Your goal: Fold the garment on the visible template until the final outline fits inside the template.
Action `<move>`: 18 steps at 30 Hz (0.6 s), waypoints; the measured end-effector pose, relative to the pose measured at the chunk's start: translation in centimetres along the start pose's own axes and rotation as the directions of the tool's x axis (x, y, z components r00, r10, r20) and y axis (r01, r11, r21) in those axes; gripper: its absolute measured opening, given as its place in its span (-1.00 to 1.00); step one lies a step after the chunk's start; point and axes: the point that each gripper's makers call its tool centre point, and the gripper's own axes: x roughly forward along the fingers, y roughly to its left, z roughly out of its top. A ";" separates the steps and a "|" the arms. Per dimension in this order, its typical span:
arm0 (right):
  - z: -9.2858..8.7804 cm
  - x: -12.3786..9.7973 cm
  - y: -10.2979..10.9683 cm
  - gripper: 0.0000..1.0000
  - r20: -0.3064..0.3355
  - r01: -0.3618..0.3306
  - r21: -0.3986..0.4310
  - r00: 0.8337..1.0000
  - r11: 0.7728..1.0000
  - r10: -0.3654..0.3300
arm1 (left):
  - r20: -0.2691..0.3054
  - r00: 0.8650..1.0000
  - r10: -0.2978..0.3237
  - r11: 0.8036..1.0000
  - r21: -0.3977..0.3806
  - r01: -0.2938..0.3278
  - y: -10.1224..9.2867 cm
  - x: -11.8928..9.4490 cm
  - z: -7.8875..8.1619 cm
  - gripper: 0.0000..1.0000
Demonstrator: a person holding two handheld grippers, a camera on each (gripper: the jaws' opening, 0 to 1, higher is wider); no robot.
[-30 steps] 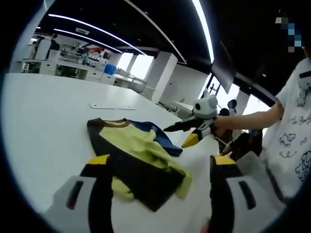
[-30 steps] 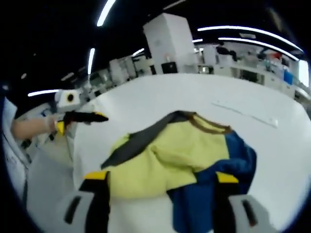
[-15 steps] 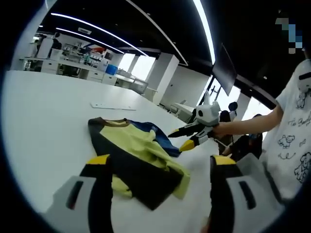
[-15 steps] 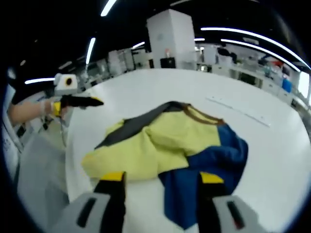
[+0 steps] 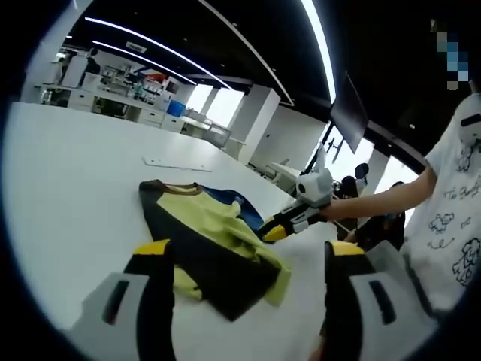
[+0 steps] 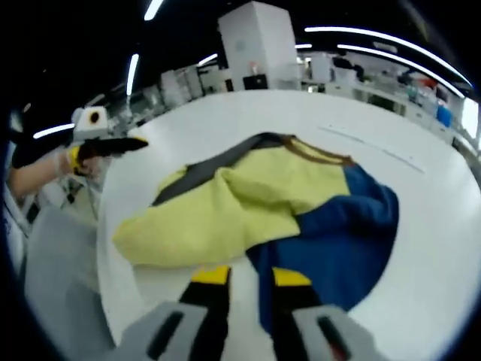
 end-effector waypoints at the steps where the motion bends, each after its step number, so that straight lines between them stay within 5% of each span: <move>1: -0.2 0.2 -0.3 -0.77 -0.004 0.010 -0.005 1.000 1.000 -0.010 | 0.001 1.000 0.001 1.000 -0.003 -0.001 0.0 0.0 0.0 0.59; 6: -0.5 0.6 -0.7 -0.99 -0.013 0.036 -0.015 0.999 0.999 -0.036 | 0.005 1.000 0.004 1.000 -0.011 -0.004 0.0 -0.2 -0.3 0.59; 18: 0.2 -1.0 -1.6 -1.00 0.023 0.049 -0.004 0.999 0.999 -0.049 | 0.012 1.000 0.000 1.000 -0.024 0.000 -0.2 0.0 -0.7 0.58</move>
